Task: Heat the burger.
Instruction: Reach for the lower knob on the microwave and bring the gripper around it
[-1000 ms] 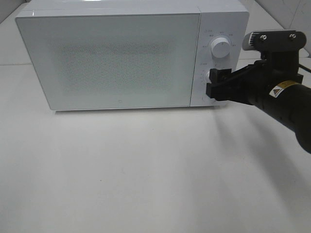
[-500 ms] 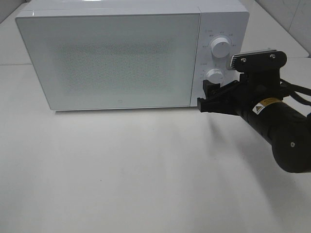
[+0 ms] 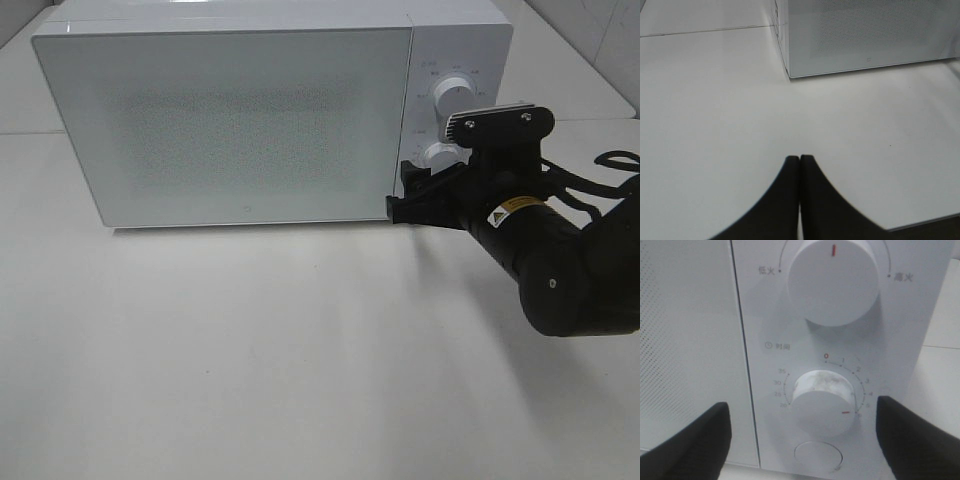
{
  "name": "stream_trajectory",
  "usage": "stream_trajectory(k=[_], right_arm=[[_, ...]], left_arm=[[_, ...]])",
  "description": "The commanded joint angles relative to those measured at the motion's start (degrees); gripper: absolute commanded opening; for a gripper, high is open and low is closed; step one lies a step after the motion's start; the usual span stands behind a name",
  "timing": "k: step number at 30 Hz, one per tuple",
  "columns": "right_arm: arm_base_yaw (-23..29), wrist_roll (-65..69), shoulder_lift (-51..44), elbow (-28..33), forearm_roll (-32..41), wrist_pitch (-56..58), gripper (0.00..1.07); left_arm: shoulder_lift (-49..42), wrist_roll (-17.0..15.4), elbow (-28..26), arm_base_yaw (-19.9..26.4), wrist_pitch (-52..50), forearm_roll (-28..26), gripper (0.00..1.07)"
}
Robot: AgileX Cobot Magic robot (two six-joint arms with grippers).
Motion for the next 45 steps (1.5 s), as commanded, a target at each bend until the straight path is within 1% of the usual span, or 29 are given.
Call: stream_trajectory(k=[1,5,9,11,22,39,45], right_arm=[[0.0,0.3,0.9,-1.3,-0.2,-0.6,0.75],[0.0,-0.1,2.3,-2.1,0.3,-0.9,0.75],[0.0,-0.1,2.8,-2.5,4.3,-2.5,0.75],[0.0,-0.1,2.8,-2.6,4.7,-2.8,0.75],[0.0,-0.1,2.8,-2.6,4.2,-3.0,0.71],[0.0,-0.1,2.8,-2.6,4.2,-3.0,0.7],[0.0,-0.9,3.7,-4.0,4.2,-2.7,0.69]], left_arm=[[-1.1,0.0,0.1,0.1,-0.9,-0.3,0.0],[-1.1,0.0,0.1,0.1,-0.9,-0.3,0.0],[-1.1,0.0,0.1,0.1,-0.9,-0.3,0.0],[-1.1,0.0,0.1,0.1,-0.9,-0.3,0.0],[-1.1,0.0,0.1,0.1,-0.9,-0.3,0.0],[-1.1,0.0,0.1,0.1,-0.9,-0.3,0.0],[-1.1,0.0,0.1,0.1,-0.9,-0.3,0.0]])
